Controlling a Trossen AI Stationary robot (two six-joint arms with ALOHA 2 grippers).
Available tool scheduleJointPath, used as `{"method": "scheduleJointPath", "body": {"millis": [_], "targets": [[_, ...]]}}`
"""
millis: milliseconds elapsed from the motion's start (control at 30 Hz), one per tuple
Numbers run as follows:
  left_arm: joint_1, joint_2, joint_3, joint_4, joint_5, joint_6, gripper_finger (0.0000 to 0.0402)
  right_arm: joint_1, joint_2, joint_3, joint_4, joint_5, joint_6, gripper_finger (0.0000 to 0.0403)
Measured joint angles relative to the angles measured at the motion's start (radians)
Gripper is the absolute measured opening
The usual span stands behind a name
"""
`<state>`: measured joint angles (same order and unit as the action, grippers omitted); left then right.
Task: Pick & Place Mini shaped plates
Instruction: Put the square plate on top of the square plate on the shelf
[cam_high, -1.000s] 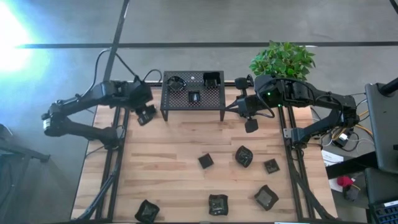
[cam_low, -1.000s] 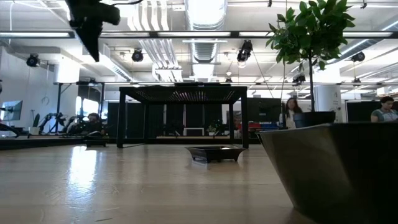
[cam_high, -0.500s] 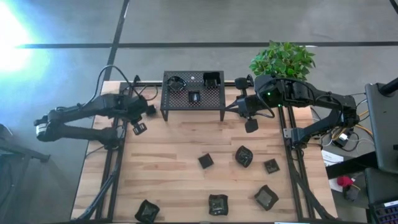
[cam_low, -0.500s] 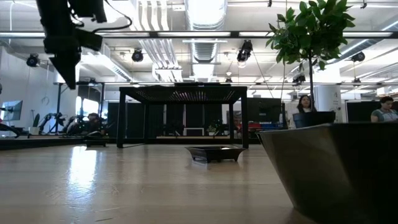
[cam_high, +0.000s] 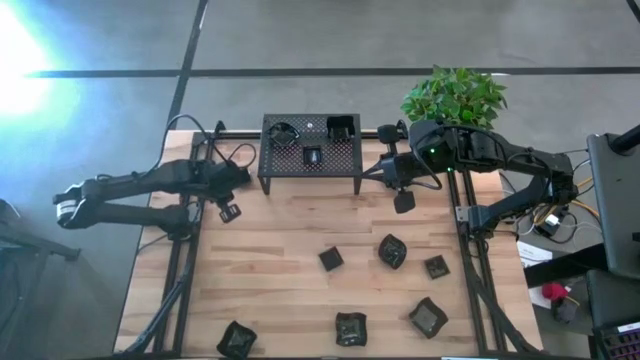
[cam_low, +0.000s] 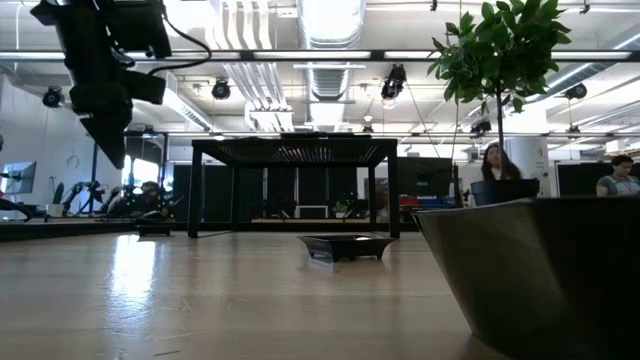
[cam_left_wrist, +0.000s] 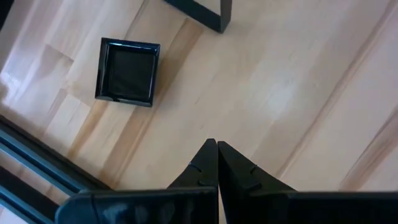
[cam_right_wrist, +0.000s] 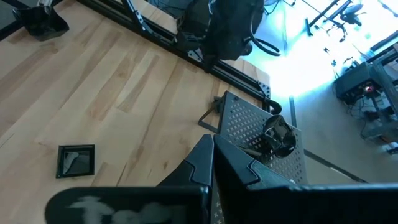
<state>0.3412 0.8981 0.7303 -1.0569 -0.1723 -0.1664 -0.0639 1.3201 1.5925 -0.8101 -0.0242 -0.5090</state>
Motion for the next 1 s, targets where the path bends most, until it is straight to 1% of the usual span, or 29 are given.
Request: {"method": "scheduleJointPath", "body": {"millis": [200,367,467,533,667,800,900,1000], "targets": [[0.0,0.003,0.0,0.0,0.0,0.001,0.0007,0.0,0.0,0.0,0.001,0.0,0.0,0.0008],[0.0,0.003,0.0,0.005,0.0,-0.014,0.0046,0.0,0.0,0.0,0.001,0.0,0.0,0.0008],[0.0,0.003,0.0,0.049,-0.001,-0.096,0.0072,0.0,0.0,0.0,0.002,0.0,0.001,0.0008],[0.001,0.003,0.001,0.075,-0.008,-0.162,0.0082,0.0,0.0,0.0,0.002,0.0,0.0,0.0008],[0.016,0.003,0.002,0.117,-0.087,-0.406,0.0087,0.0,0.0,0.0,0.007,0.0,0.0,0.0008],[0.056,0.003,-0.007,0.115,-0.168,-0.588,0.0087,0.0,0.0,0.0,0.01,0.0,-0.005,0.0008],[0.098,0.011,-0.02,0.122,-0.189,-0.614,0.0087,0.0,0.0,0.0,0.01,0.0,-0.008,0.0008],[0.149,0.032,-0.028,0.133,-0.187,-0.635,0.0087,0.0,0.0,0.0,0.01,0.0,-0.008,0.0008]]}}
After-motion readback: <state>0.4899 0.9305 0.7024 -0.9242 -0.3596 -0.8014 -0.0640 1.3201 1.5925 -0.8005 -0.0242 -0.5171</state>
